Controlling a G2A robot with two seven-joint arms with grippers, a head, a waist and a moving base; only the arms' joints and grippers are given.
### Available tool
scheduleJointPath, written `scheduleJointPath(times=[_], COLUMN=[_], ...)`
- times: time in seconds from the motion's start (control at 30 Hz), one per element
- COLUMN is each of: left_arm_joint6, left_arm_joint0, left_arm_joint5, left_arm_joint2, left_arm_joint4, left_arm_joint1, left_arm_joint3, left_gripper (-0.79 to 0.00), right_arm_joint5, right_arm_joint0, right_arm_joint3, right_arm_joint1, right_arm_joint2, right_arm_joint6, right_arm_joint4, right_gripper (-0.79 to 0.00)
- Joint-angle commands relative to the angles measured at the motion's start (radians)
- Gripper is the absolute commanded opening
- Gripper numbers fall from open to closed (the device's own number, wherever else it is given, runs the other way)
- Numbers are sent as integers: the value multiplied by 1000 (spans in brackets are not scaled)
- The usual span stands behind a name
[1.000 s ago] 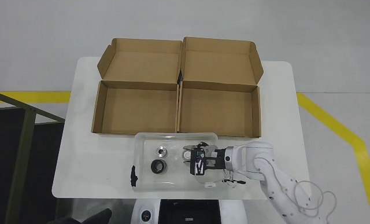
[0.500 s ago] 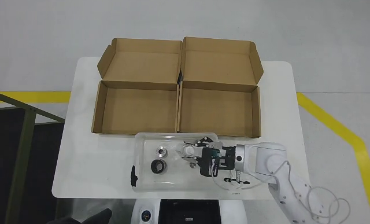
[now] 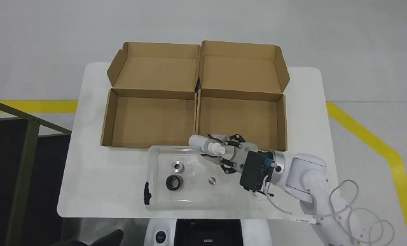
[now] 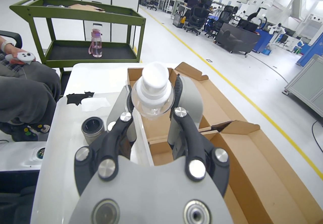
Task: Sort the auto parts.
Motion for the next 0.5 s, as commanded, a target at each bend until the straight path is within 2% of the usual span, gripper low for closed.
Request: scheduleJointPath(times=[0.0, 0.13, 0.47], left_arm_joint6=[0, 0, 0], left_arm_joint0=[0, 0, 0], left_arm_joint5=[0, 0, 0], left_arm_joint2=[0, 0, 0], left_arm_joint4=[0, 0, 0], left_arm_joint1=[0, 0, 0], left_arm_joint3=[0, 0, 0], left_gripper=[0, 0, 0], right_arm_joint5=[11, 31, 59], right_arm_joint0=[9, 18, 60], right_arm_joint3=[2, 8, 38], right_arm_joint1=[0, -1, -3], right_arm_joint2=[9, 25, 37], right_arm_joint6=[-13, -23, 51], right_arm_joint4=[21, 61, 146], right_gripper=[-785, -785, -785])
